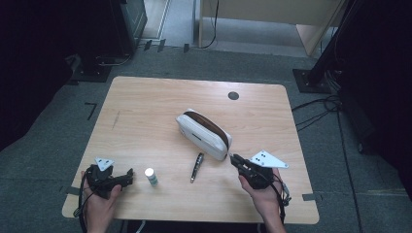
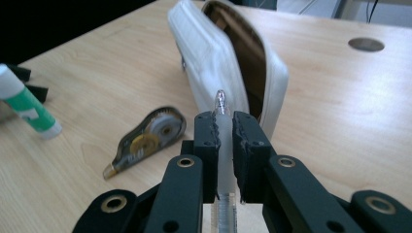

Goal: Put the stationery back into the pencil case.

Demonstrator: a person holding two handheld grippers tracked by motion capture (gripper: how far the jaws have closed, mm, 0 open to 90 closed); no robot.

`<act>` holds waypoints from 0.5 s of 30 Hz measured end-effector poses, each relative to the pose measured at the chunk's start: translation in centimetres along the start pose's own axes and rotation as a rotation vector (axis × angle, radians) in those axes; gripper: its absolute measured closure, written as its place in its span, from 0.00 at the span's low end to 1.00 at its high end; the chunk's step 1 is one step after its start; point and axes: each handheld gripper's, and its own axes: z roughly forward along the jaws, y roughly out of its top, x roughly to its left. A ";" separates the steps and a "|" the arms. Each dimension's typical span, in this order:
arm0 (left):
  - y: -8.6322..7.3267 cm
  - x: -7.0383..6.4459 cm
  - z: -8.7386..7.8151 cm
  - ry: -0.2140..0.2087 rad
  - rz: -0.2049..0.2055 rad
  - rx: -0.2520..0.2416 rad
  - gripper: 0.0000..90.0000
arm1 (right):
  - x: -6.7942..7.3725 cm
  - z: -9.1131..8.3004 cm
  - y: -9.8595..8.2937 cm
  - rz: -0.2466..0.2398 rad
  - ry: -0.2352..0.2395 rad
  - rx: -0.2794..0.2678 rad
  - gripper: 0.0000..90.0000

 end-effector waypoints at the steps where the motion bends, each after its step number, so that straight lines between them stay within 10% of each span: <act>1: 0.0 0.0 0.0 0.000 0.000 0.000 0.00 | -0.1 -0.1 0.3 -0.003 0.000 -0.006 0.91; 15: 0.0 0.0 0.0 0.000 -0.001 0.000 0.00 | -0.8 1.1 5.1 -0.037 0.016 -0.086 0.91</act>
